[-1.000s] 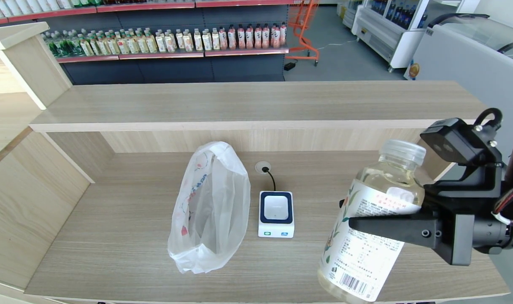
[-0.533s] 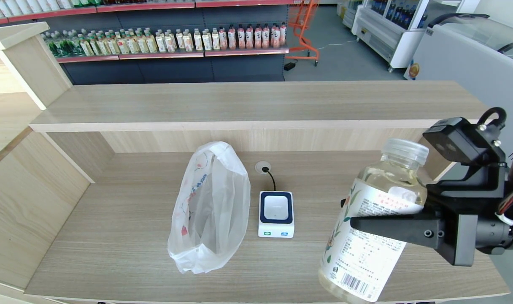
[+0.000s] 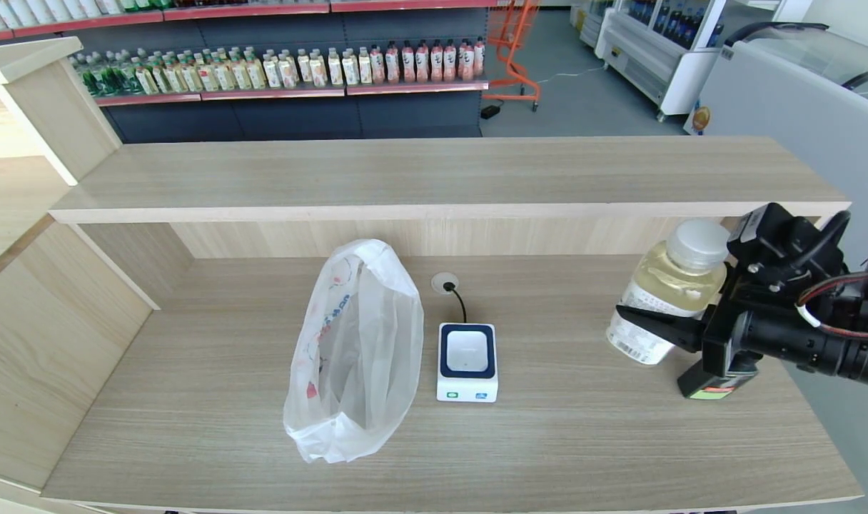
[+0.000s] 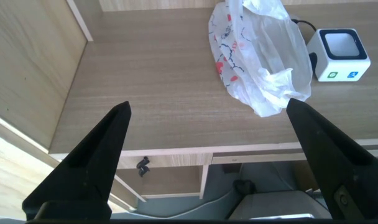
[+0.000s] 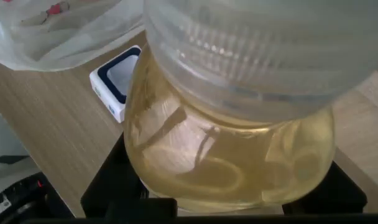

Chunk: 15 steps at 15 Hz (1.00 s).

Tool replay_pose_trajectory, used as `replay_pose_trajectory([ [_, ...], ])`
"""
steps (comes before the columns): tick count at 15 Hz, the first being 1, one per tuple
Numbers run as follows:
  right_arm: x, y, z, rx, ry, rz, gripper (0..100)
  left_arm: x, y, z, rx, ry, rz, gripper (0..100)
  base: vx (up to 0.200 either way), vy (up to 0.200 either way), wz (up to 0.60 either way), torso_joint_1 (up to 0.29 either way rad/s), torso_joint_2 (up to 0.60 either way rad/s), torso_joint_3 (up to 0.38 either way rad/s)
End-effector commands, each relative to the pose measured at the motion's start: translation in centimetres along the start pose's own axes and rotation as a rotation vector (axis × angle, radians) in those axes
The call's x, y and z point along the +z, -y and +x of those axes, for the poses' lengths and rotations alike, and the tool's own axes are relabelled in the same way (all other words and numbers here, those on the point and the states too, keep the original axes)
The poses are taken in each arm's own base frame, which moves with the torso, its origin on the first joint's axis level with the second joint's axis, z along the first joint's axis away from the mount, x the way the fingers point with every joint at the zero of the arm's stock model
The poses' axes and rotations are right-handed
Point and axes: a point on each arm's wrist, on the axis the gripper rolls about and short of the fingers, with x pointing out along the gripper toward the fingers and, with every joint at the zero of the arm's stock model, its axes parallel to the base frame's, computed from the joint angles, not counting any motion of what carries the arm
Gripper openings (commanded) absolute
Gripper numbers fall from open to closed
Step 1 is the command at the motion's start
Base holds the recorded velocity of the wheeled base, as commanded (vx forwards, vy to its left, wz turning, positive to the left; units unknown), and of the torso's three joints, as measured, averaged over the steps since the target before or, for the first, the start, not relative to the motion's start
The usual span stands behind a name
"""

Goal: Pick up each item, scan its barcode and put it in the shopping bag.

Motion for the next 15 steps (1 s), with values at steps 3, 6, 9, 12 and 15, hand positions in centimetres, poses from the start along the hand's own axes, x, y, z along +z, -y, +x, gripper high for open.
replay_pose_trajectory([
  [3,-1.71,2.10,-0.61,-0.099,-0.086,-0.192,0,0.00,0.00,0.00,0.000,0.000,0.000,100,0.000,0.000,0.00,0.000,0.00,0.000],
  [6,-1.80,2.14,-0.75,-0.101,-0.092,-0.227,0,0.00,0.00,0.00,0.000,0.000,0.000,100,0.000,0.000,0.00,0.000,0.00,0.000],
  [9,-1.97,1.90,-0.64,-0.088,-0.094,-0.223,0,-0.05,0.00,0.01,0.000,-0.002,0.000,100,0.000,0.000,0.00,0.000,0.00,0.000],
  [12,-1.92,1.84,-0.70,-0.087,-0.092,-0.224,0,-0.04,0.00,0.02,0.000,-0.003,-0.002,100,0.000,0.000,0.00,0.000,0.00,0.000],
  [15,-1.86,1.76,-0.65,-0.084,-0.090,-0.225,0,0.00,0.00,0.00,0.000,0.000,0.000,100,0.000,0.000,0.00,0.000,0.00,0.000],
])
